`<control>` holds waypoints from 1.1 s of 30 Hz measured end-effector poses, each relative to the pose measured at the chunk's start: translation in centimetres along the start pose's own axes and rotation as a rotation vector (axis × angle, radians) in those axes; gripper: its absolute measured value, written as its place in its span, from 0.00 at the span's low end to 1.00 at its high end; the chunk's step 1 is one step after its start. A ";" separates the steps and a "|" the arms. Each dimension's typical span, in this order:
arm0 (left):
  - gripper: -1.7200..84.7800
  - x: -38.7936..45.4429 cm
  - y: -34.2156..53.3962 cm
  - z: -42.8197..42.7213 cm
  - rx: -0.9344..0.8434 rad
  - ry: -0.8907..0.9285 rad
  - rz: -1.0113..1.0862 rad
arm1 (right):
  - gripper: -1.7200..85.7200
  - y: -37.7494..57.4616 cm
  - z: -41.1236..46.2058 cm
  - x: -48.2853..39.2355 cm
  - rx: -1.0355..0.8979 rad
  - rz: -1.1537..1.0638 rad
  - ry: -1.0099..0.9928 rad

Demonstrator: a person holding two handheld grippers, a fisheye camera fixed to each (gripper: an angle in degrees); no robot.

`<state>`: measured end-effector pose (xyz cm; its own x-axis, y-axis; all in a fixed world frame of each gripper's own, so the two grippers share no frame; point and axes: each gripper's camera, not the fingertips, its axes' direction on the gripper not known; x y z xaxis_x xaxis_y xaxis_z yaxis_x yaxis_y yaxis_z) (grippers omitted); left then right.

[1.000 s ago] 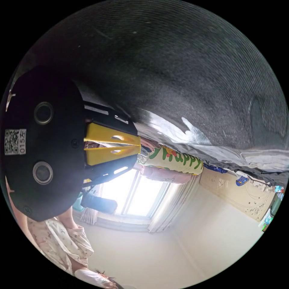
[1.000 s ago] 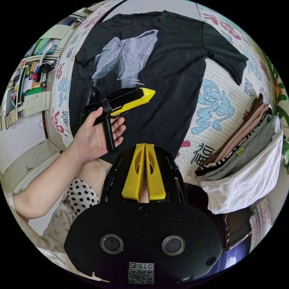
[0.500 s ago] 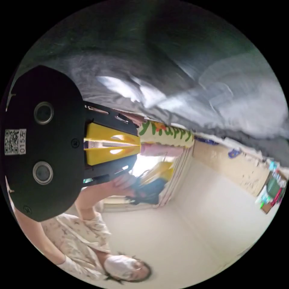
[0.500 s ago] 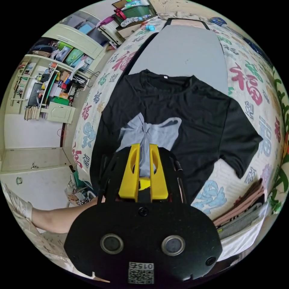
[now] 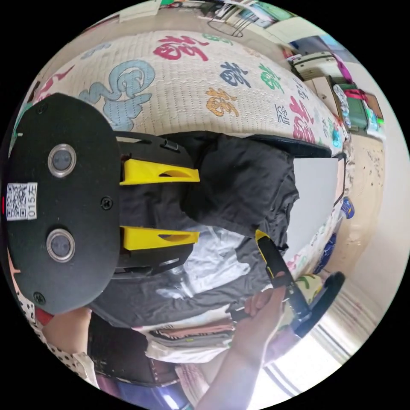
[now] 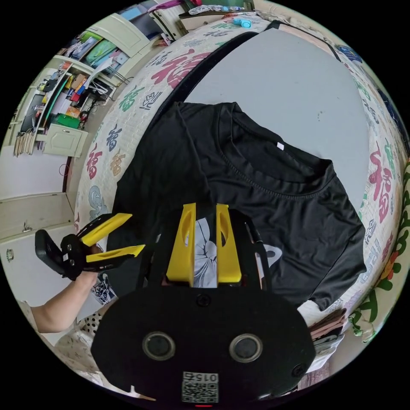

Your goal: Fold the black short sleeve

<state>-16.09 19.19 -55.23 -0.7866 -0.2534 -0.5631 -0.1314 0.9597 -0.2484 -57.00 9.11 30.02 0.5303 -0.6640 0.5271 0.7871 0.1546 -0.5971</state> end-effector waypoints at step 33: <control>0.15 -8.9 -7.7 -25.4 0.620 -0.274 -0.614 | 0.09 -1.1 -6.5 -28.1 0.562 -0.464 -0.011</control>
<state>-23.36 17.14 -28.28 -0.5046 -0.7936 -0.3399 -0.0693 0.4297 -0.9003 -74.79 22.87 11.91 0.1034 -0.7457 0.6583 0.9731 0.2128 0.0882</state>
